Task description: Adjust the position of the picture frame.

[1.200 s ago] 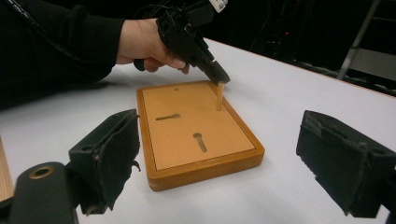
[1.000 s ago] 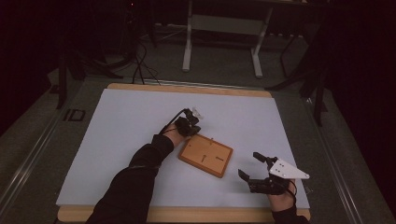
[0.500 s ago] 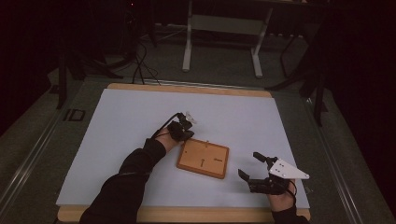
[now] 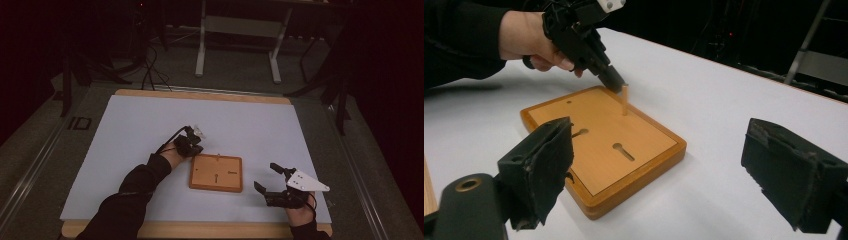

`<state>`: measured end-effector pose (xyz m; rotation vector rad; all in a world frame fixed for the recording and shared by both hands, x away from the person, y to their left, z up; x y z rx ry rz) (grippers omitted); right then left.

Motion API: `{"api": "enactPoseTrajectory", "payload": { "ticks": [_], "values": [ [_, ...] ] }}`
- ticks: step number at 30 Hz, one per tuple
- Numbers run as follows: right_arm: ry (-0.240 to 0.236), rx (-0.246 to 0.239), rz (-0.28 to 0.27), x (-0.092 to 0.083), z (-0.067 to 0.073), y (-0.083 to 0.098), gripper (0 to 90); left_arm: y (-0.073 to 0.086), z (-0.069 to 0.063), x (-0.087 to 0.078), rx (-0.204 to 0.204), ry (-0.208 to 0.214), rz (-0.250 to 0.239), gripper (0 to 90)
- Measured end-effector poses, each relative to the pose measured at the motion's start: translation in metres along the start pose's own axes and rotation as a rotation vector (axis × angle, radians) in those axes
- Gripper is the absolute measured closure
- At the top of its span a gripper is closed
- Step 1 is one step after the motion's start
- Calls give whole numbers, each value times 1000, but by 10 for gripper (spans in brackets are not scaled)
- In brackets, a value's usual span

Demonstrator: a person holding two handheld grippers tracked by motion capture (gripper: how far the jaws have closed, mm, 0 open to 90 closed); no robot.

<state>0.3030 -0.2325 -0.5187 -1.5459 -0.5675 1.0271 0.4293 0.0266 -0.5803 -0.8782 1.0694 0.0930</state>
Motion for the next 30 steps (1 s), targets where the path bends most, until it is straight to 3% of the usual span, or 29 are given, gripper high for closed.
{"api": "enactPoseTrajectory", "payload": {
  "ticks": [8,13,17,22,24,25,30],
  "values": [
    [0,-3,1,1,0,0,128,3,0,-3,-6,8,-12,900],
    [0,2,0,1,0,0,128,-2,1,-12,-19,8,-52,897],
    [0,-1,0,1,0,0,128,-5,0,-21,-18,18,-83,832],
    [0,3,2,1,0,1,128,-9,-9,-43,-14,51,-169,744],
    [0,3,2,1,0,1,128,-9,-9,-43,-14,51,-169,736],
    [0,3,2,1,0,1,128,-8,-18,-50,0,71,-204,736],
    [-2,1,5,2,1,1,129,-10,-30,-51,25,79,-235,667]
  ]
}}
Point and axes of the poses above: each handheld gripper's, and its own axes: x roughly forward along the jaws, y roughly out of its underside, z roughly to its left, the point moved 7 cm from there along x, roughly forward along the jaws, and after that the axes turned 10 degrees about -y, right-handed, at the moved point
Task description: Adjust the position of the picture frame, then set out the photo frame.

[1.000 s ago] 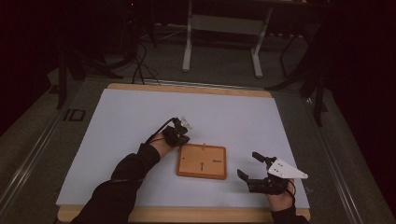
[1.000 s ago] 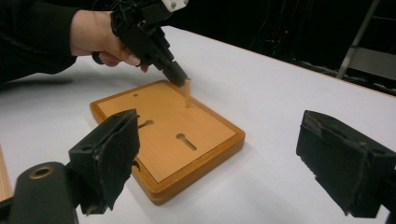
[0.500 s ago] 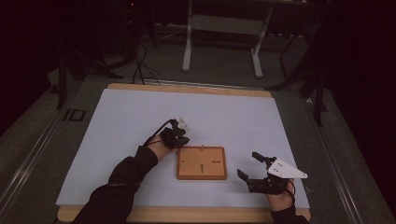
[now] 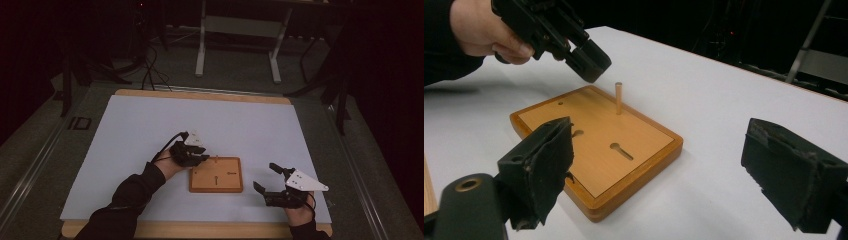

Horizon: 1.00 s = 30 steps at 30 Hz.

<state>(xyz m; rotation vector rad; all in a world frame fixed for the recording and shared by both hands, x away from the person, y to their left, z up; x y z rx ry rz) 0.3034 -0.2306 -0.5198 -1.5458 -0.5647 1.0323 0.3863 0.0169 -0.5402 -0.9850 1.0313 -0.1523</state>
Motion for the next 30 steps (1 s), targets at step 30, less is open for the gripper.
{"api": "enactPoseTrajectory", "payload": {
  "ticks": [30],
  "values": [
    [-14,-62,60,10,12,-1,102,-13,-15,31,32,96,-19,836]
  ]
}}
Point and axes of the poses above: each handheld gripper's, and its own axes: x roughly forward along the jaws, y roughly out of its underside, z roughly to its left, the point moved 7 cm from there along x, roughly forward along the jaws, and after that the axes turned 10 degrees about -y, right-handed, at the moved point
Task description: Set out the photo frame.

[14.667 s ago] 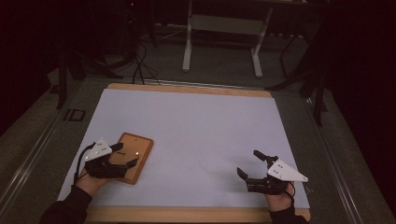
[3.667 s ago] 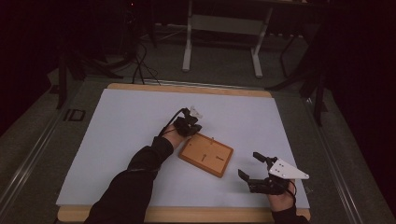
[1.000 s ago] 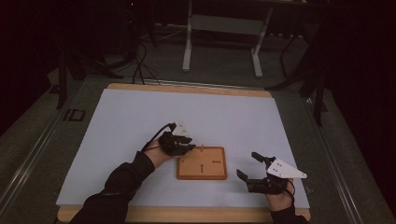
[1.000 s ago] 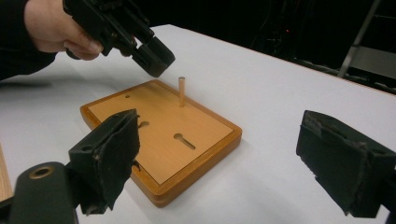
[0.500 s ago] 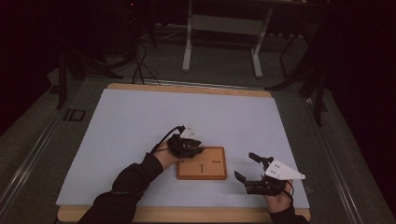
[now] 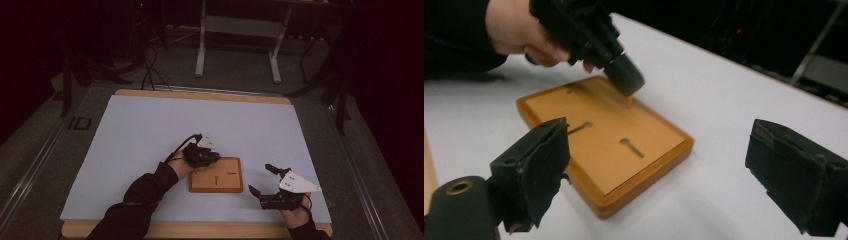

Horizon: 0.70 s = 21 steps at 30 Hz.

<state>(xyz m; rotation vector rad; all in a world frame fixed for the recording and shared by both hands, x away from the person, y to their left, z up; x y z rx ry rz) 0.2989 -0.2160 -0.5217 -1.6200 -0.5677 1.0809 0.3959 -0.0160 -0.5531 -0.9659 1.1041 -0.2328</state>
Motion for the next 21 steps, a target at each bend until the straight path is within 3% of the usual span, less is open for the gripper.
{"api": "enactPoseTrajectory", "payload": {
  "ticks": [2,4,5,16,21],
  "values": [
    [-31,25,-15,3,3,-2,102,0,1,0,-12,14,1,841],
    [-30,9,-20,5,7,-4,103,-1,1,1,-13,24,6,841],
    [-50,-3,-23,5,10,-5,106,-1,1,1,-13,26,11,841],
    [-55,-41,36,9,22,-7,96,-3,5,2,-9,69,44,842],
    [-5,-173,115,11,31,-7,129,-4,9,3,-34,104,61,842]
  ]
}}
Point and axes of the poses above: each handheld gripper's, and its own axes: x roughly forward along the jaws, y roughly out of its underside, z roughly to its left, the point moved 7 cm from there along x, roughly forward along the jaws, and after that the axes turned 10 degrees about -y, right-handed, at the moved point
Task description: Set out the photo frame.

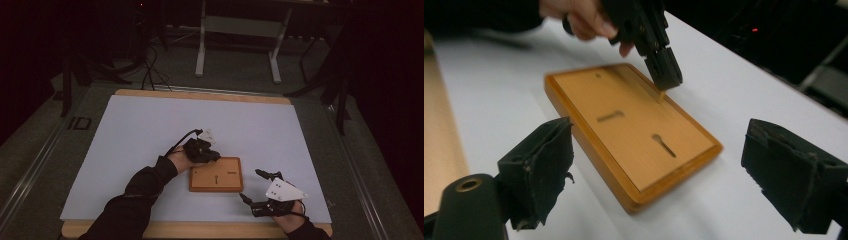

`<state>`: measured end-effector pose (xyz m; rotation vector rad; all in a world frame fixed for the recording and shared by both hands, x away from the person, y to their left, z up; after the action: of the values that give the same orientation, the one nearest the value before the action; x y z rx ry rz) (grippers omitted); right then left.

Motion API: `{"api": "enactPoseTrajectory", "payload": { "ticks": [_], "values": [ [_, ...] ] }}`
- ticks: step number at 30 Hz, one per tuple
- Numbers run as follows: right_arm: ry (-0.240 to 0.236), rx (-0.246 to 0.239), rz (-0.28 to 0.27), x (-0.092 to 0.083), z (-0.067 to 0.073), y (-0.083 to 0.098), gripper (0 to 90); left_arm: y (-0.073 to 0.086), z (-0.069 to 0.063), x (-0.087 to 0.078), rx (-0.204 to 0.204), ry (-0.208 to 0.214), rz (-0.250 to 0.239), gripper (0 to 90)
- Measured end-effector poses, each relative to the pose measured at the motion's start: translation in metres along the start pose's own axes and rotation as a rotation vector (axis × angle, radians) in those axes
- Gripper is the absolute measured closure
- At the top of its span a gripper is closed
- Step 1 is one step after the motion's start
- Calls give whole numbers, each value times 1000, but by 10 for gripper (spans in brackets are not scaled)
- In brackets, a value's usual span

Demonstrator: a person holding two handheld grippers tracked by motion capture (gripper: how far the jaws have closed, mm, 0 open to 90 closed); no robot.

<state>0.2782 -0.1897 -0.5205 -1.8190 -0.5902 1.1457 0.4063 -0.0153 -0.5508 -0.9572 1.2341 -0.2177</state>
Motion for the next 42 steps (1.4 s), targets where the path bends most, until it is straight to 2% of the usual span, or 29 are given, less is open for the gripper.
{"api": "enactPoseTrajectory", "payload": {
  "ticks": [3,7,11,13,14,15,16,17,19,20,22,23,24,26,27,28,36,37,39,40,42],
  "values": [
    [24,-83,47,1,6,0,131,-1,3,1,-13,20,3,842],
    [30,-168,113,5,15,4,136,-2,6,2,-30,50,12,843],
    [70,-273,175,6,20,8,155,-3,9,2,-41,74,23,843],
    [86,-324,201,6,21,11,193,-3,10,3,-48,84,27,843],
    [86,-324,201,6,21,11,193,-3,10,3,-48,84,27,843],
    [98,-345,217,6,21,12,206,-4,11,3,-53,93,30,843],
    [116,-397,256,6,21,15,242,-4,11,3,-62,98,29,843],
    [138,-427,278,6,21,17,254,-4,12,3,-68,101,32,843],
    [149,-469,309,7,22,20,257,-4,13,3,-67,106,35,844],
    [164,-505,326,8,22,22,272,-4,13,4,-77,109,37,843],
    [204,-600,359,10,22,26,286,-5,14,4,-85,114,42,844],
    [240,-661,361,11,22,29,314,-5,15,4,-90,118,45,844],
    [253,-693,368,13,24,31,319,-5,15,4,-94,119,47,844],
    [245,-707,376,16,25,33,321,-5,16,4,-91,124,51,844],
    [245,-722,379,19,26,35,324,-6,17,5,-103,134,54,844],
    [251,-761,391,22,27,38,357,-6,17,5,-109,137,57,844],
    [286,-887,413,37,26,41,457,-7,16,5,-84,133,69,844],
    [278,-896,417,40,26,41,472,-7,16,5,-81,131,70,844],
    [297,-920,424,44,24,41,474,-7,16,4,-79,129,74,843],
    [290,-915,435,46,23,42,475,-7,16,4,-71,128,75,844],
    [304,-924,445,50,20,43,478,-7,16,4,-73,128,76,843]
  ]
}}
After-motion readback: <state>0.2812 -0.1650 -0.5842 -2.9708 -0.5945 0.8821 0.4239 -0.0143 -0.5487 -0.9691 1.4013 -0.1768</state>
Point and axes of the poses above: each handheld gripper's, and its own axes: x roughly forward along the jaws, y roughly out of its underside, z roughly to its left, the point moved 7 cm from there along x, roughly forward along the jaws, and after that the axes turned 10 degrees about -y, right-handed, at the moved point
